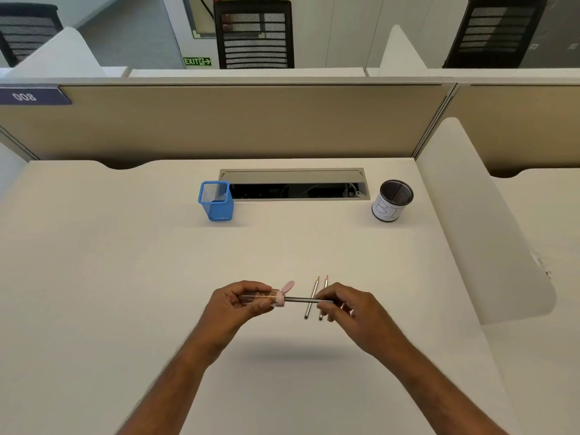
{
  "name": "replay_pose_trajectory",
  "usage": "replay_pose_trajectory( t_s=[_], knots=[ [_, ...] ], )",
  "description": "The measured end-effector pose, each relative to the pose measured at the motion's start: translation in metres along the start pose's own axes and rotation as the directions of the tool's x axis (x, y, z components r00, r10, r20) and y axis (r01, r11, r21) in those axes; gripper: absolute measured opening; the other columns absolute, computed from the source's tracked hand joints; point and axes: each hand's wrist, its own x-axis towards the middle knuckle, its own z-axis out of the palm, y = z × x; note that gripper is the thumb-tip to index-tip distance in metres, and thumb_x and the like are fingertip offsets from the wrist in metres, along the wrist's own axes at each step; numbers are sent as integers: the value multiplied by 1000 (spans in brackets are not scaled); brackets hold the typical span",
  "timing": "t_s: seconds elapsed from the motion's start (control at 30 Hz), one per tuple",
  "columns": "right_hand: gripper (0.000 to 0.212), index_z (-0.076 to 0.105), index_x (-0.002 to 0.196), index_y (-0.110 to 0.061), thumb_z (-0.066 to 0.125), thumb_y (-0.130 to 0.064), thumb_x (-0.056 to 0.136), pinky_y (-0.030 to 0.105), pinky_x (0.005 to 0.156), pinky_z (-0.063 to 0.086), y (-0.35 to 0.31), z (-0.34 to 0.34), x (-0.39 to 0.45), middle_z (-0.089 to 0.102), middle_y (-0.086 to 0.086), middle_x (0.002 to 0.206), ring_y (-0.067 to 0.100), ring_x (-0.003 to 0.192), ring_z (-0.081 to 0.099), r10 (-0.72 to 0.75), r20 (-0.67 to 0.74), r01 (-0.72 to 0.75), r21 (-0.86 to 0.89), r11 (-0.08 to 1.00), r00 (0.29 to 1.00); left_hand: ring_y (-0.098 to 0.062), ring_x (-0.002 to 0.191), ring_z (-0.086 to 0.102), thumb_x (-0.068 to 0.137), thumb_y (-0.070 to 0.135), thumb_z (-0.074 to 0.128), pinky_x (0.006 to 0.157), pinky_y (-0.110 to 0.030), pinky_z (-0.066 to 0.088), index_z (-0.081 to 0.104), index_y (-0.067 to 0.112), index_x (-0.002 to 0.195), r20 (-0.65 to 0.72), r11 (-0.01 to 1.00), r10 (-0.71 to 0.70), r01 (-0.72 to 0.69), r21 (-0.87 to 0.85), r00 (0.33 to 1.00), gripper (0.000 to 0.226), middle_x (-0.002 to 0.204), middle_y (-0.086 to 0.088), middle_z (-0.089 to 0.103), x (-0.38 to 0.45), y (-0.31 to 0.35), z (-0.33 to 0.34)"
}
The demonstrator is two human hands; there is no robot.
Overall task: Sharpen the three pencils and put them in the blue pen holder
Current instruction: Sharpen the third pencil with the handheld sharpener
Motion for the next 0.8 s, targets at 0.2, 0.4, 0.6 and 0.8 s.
replay_pose_trajectory(
  t_s=[0.2, 0.4, 0.6, 0.8],
  knots=[
    [33, 72, 85, -18, 54, -29, 110, 30, 56, 45, 0, 10, 8, 64, 10, 55, 22, 50, 55, 139, 51, -145, 142, 979, 989, -33, 111, 81, 84, 11, 87, 110, -51, 59, 80, 5, 112, 36, 999, -42, 42, -1, 998, 30, 111, -14, 85, 1, -4, -1],
    [36, 72, 99, -17, 49, -44, 110, 24, 49, 43, -2, 12, 9, 74, 7, 75, 21, 53, 65, 211, 126, -227, 125, 966, 969, -33, 109, 81, 79, 18, 88, 111, -53, 58, 80, 6, 112, 26, 999, -51, 51, -6, 998, 37, 111, -14, 85, 0, -9, -6],
    [21, 63, 120, -43, 69, -41, 99, 34, 76, 58, 2, 6, 5, 69, -18, 104, 11, 86, 71, 42, 77, -35, -86, 996, 996, -34, 111, 81, 80, 17, 88, 110, -53, 58, 80, 5, 113, 11, 999, -46, 47, -24, 999, 35, 112, -16, 85, 2, -11, -6],
    [8, 74, 105, -32, 71, -26, 101, 42, 81, 59, 5, 9, 5, 74, -25, 91, 10, 87, 73, 28, -2, -28, -90, 996, 1000, -33, 111, 81, 90, 4, 84, 108, -49, 60, 80, 5, 113, 16, 999, -53, 52, 15, 998, 24, 112, -14, 85, 4, -8, -5]
  ],
)
